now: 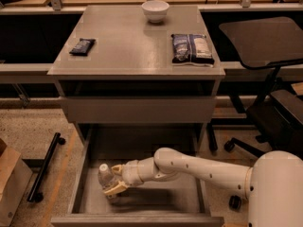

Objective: Place blue plastic bottle into middle drawer

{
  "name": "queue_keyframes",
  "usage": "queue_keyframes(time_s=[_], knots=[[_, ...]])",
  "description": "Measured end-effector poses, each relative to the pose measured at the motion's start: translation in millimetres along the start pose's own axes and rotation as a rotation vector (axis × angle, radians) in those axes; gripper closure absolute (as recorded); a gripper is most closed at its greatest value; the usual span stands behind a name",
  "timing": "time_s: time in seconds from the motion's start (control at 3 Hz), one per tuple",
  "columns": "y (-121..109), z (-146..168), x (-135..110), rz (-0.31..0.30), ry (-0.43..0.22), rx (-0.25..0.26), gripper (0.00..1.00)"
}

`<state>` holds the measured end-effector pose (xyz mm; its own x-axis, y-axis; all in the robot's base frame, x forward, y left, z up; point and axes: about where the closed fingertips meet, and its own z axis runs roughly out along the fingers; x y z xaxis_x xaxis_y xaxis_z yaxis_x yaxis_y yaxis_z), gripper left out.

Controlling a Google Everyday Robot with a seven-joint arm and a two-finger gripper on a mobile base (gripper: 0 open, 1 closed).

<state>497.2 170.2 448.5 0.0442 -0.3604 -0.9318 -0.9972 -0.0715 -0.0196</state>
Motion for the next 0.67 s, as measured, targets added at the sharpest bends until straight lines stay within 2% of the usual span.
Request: queue_keyframes(time_s=[0.33, 0.67], knots=[[2.1, 8.7, 13.0, 0.025, 0.007, -0.003, 0.28], [4.0, 11.7, 18.6, 0.037, 0.01, -0.004, 0.04]])
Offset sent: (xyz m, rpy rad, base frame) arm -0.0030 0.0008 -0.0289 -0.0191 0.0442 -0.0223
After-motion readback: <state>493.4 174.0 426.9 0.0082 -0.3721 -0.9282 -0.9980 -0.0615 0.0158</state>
